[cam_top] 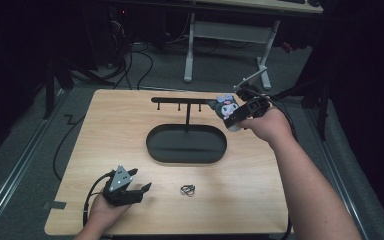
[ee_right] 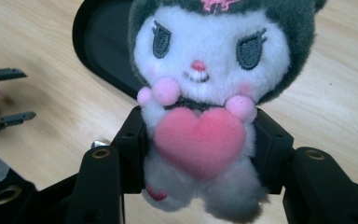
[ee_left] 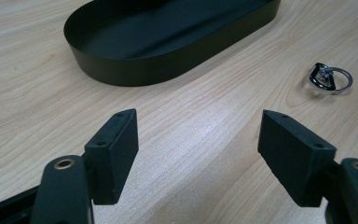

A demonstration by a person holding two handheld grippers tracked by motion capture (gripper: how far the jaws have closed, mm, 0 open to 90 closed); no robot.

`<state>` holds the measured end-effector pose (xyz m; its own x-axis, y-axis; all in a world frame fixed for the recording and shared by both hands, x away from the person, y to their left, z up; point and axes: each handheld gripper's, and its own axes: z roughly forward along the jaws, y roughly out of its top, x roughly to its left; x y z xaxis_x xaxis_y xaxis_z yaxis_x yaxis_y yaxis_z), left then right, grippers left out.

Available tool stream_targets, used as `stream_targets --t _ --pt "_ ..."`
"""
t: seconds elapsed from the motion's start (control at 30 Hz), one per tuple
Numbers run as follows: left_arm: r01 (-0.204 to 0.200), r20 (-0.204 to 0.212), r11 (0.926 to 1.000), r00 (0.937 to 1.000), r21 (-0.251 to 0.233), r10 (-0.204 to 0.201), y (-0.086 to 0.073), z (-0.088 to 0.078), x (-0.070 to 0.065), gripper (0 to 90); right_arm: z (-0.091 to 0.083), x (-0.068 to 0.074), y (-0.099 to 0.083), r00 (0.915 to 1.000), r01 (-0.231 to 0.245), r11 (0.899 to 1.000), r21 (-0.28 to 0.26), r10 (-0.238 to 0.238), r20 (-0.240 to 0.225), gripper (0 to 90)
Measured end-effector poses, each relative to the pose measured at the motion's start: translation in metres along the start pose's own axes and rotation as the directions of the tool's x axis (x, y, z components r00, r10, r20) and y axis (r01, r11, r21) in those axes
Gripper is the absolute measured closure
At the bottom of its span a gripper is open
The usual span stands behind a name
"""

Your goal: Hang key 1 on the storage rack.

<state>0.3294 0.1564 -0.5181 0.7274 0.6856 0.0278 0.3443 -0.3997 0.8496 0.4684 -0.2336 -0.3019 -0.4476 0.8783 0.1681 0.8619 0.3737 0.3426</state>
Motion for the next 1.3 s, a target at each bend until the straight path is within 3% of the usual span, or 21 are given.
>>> stream_targets --t 0.27,0.6,1.0,1.3 --pt "0.016 -0.006 0.9998 0.9999 -0.007 -0.016 -0.001 -0.003 0.002 29.7 0.004 -0.013 -0.004 0.9993 -0.035 0.999 -0.02 0.035 0.014 48.4" --pt "-0.002 -0.001 1.0 1.0 0.006 0.002 -0.001 0.001 -0.001 29.8 0.015 -0.032 -0.038 0.9974 -0.07 0.997 -0.045 0.069 -0.018 48.0" --pt "0.0 -0.005 0.9999 1.0 0.012 0.0 -0.001 0.002 -0.002 30.1 0.049 -0.036 -0.048 0.9991 -0.042 0.999 -0.014 0.042 0.012 47.6" --pt "0.0 -0.005 1.0 1.0 0.007 0.0 -0.002 -0.002 -0.002 30.3 0.065 -0.034 -0.04 0.9989 -0.024 0.999 0.023 0.023 0.042 47.3"
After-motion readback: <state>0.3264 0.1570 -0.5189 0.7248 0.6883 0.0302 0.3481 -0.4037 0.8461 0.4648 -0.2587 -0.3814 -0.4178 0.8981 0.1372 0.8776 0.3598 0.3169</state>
